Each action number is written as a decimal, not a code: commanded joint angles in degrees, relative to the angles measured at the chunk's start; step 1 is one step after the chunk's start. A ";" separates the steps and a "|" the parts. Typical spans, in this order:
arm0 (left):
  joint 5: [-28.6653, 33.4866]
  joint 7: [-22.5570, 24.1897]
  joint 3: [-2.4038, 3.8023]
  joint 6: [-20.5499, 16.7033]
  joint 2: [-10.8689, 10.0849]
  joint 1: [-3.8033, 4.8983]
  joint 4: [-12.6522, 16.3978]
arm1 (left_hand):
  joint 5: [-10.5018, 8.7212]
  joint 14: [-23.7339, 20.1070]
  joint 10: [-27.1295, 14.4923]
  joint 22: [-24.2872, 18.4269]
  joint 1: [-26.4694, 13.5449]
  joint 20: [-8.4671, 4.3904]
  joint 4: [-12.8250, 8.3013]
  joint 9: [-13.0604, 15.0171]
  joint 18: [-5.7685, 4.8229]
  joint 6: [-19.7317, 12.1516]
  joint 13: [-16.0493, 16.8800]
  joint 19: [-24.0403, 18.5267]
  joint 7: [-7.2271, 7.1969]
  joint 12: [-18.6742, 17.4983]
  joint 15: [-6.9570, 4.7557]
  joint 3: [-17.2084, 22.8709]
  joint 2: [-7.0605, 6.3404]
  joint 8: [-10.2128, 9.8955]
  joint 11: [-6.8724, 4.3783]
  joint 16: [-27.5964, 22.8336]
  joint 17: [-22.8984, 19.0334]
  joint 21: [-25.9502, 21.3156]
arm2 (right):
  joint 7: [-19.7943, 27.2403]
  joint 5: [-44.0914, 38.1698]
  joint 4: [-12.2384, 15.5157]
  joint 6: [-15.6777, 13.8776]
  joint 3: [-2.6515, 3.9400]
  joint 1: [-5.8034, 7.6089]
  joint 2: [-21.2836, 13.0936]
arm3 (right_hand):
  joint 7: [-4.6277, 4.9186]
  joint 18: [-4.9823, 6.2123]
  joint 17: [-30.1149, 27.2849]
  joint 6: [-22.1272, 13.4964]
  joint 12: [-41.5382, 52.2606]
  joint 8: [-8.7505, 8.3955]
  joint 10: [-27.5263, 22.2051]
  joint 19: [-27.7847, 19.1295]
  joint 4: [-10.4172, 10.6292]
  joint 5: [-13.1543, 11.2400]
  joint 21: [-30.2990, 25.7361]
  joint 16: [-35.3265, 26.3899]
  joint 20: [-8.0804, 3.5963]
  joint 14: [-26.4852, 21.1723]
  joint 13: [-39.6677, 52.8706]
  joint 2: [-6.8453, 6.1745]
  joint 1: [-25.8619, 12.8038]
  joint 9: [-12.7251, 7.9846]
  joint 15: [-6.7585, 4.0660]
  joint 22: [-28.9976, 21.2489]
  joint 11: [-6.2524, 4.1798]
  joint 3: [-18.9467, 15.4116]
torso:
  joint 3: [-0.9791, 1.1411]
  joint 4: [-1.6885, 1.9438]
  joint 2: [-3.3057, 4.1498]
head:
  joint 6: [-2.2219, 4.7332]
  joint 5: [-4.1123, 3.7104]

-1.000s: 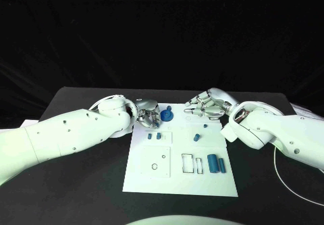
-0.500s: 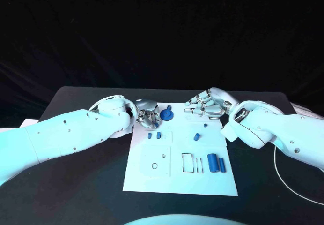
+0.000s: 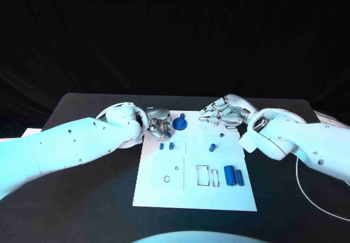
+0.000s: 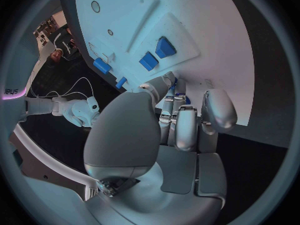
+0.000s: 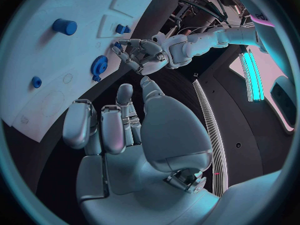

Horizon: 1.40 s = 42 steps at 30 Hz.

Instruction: Assemble the parts on the task board

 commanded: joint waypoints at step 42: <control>85.11 22.84 -0.50 -14.53 -9.82 0.01 5.71 | 0.43 -15.18 -7.17 -16.78 -3.44 2.72 -0.19 -0.51 4.60 -4.30 -0.93 -14.70 2.95 -1.43 2.86 3.19 0.35 -1.72 3.00 -20.84 -33.83 -31.64 | -10.55 -43.56 -2.70 10.83 -0.01 -0.33 -3.80 | -0.25 1.79 -14.82 4.33 -32.68 -0.08 -6.34 -2.90 -4.37 -4.76 -4.98 -12.71 0.89 0.12 -36.51 -2.50 9.37 -0.08 0.91 -7.53 1.40 12.08 | -0.10 0.00 -0.07 | 1.45 -2.35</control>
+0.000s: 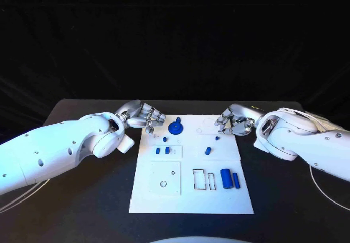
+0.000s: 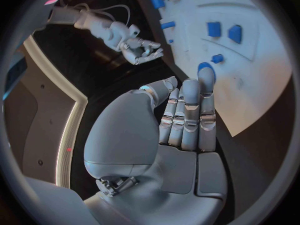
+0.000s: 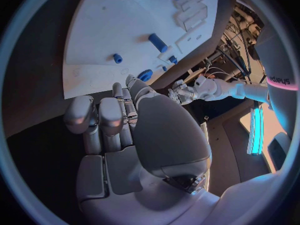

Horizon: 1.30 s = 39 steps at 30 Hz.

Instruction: Assemble the parts on the task board

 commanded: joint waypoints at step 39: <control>38.65 10.61 -0.65 -1.83 -2.48 -0.23 2.63 | 0.44 -1.06 0.93 -1.22 -0.37 -0.04 -0.43 0.25 0.67 1.43 0.43 -0.53 -0.24 3.19 -0.32 -2.47 1.41 1.63 -0.44 -0.32 -1.57 -1.50 | -4.70 -21.13 -1.95 10.08 -0.24 -2.91 4.99 | -0.30 0.72 -0.12 4.68 -3.46 -0.45 6.39 1.44 -1.54 -4.19 -0.24 -0.20 -0.38 0.94 -9.67 -0.43 0.26 0.32 -0.52 0.30 -0.49 9.07 | 0.03 -0.03 0.08 | -0.16 -0.75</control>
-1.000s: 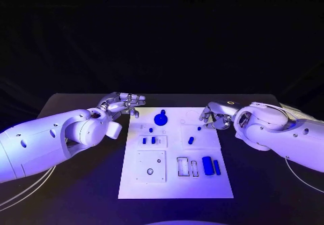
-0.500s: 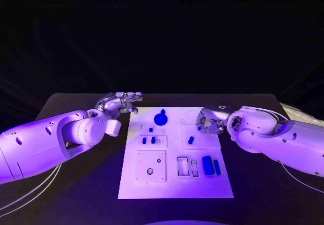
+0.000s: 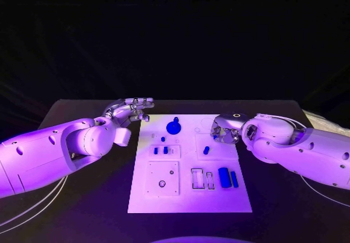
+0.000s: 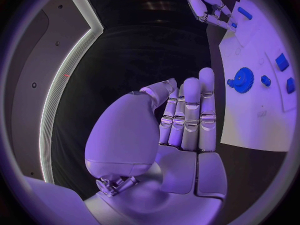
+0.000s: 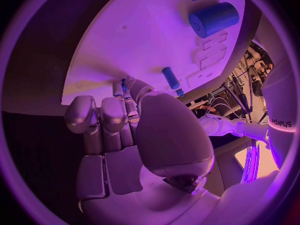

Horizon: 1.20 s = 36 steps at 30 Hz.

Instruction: Assemble the parts on the task board

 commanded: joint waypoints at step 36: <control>0.11 2.29 0.04 -0.62 0.35 0.01 -0.25 | -0.21 -0.47 0.02 -0.36 -0.34 -0.23 0.08 0.00 0.63 0.41 -0.01 -0.31 0.05 0.85 0.03 -1.20 0.56 0.46 0.09 -0.28 -0.47 -0.61 | -2.72 1.31 8.68 -11.18 0.75 -0.05 -3.25 | -0.82 0.09 1.87 3.61 -1.88 1.03 5.42 2.61 -2.75 -5.92 2.70 2.45 -0.74 1.40 -0.32 0.50 -2.33 0.92 -1.03 3.97 -1.06 6.16 | 0.04 -0.06 -0.03 | 0.07 -0.30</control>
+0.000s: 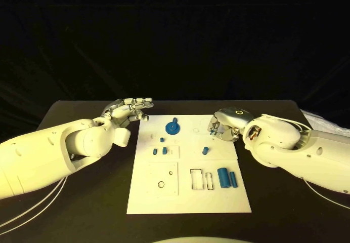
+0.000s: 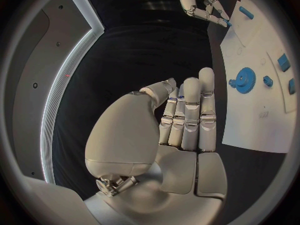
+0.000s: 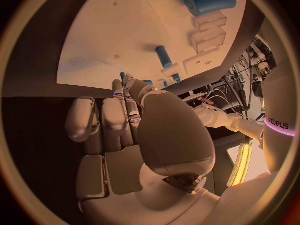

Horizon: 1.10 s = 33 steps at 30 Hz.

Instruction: Assemble the parts on the task board

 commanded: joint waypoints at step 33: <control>0.04 1.80 0.04 -1.18 0.98 -0.03 2.20 | -0.29 -0.47 -0.01 -0.18 -0.16 -0.02 -0.03 0.01 0.64 0.21 0.02 -0.07 -0.19 0.40 0.01 -0.61 0.37 0.32 0.06 -0.24 -0.21 -0.40 | 4.02 3.69 6.21 0.92 -0.56 -8.08 9.88 | 0.29 0.16 -0.40 -0.19 -1.03 -0.25 0.63 0.10 -0.60 0.13 0.13 0.12 -0.28 1.09 -0.02 0.12 -0.16 -0.04 -0.35 -0.30 -0.34 0.71 | -0.13 0.07 0.06 | -1.41 4.06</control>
